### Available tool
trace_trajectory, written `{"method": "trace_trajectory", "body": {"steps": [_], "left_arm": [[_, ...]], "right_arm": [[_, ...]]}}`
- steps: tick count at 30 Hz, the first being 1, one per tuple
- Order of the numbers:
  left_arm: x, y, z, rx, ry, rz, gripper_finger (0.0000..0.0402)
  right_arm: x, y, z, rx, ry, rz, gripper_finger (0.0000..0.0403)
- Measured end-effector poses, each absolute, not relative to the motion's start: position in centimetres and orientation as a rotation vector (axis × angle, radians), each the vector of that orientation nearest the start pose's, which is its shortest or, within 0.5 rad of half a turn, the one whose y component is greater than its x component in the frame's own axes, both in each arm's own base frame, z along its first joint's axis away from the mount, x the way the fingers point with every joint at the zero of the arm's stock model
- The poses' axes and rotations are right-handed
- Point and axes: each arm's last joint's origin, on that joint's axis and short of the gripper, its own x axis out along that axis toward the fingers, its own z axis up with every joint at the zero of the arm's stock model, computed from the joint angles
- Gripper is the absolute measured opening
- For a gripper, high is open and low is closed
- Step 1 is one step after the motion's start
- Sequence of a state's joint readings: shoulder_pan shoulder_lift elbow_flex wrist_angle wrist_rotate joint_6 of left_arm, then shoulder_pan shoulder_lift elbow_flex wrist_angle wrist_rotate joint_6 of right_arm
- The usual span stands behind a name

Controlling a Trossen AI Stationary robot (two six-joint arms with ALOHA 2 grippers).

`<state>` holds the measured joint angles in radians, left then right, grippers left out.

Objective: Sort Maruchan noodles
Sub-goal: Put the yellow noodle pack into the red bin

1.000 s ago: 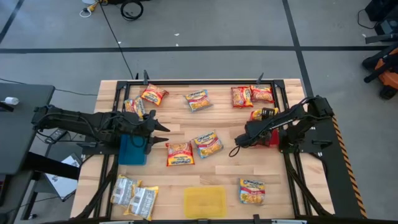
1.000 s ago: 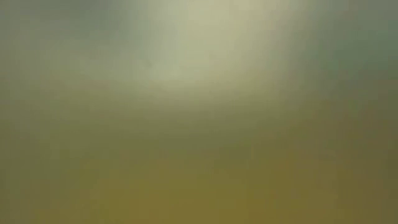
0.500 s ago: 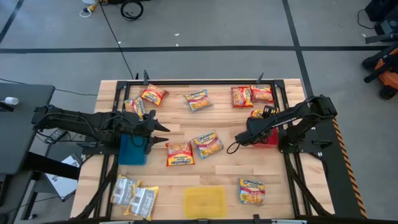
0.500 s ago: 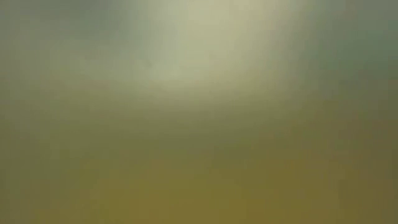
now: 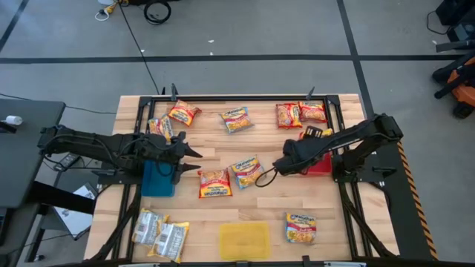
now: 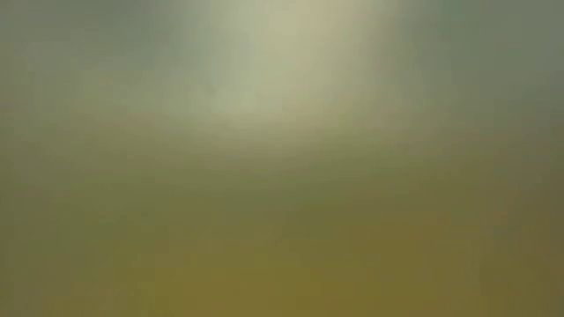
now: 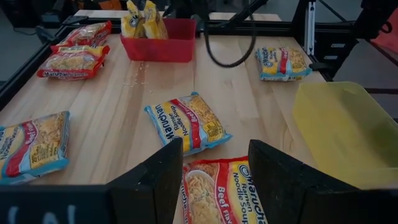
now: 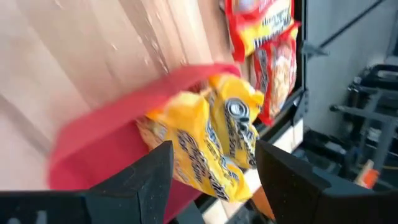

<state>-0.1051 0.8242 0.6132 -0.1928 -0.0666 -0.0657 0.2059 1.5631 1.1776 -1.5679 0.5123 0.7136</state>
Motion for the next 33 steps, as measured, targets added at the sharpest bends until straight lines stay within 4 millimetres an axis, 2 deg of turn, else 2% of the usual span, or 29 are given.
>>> {"method": "trace_trajectory", "body": {"steps": [3,6,9,13,16,21,26,33], "left_arm": [[18.1,-1.6,26.7,-0.016,0.402,0.001,0.0185],[18.0,-1.2,26.6,0.011,0.415,0.115,0.0185],[17.6,-0.1,27.0,0.016,0.489,0.262,0.0186],[16.8,1.7,27.5,-0.080,0.589,0.406,0.0198],[15.7,3.2,26.7,-0.156,0.698,0.529,0.0218],[14.1,5.8,24.1,-0.295,0.915,0.766,0.0255],[14.2,7.9,22.6,-0.347,0.949,0.878,0.0271],[15.3,10.2,22.1,-0.329,0.897,0.975,0.0272]], "right_arm": [[23.7,4.0,25.7,-0.163,1.544,-0.779,0.0232],[24.5,4.9,26.7,-0.142,1.452,-0.743,0.0232],[25.5,5.9,27.2,-0.134,1.322,-0.697,0.0232],[27.5,7.5,27.3,-0.093,1.132,-0.585,0.0232],[29.3,8.9,27.5,-0.048,0.960,-0.483,0.0232],[31.2,11.4,27.5,-0.021,0.687,-0.314,0.0232],[31.5,13.3,26.9,-0.043,0.542,-0.217,0.0231],[31.2,14.4,27.0,-0.090,0.502,-0.147,0.0230]]}}
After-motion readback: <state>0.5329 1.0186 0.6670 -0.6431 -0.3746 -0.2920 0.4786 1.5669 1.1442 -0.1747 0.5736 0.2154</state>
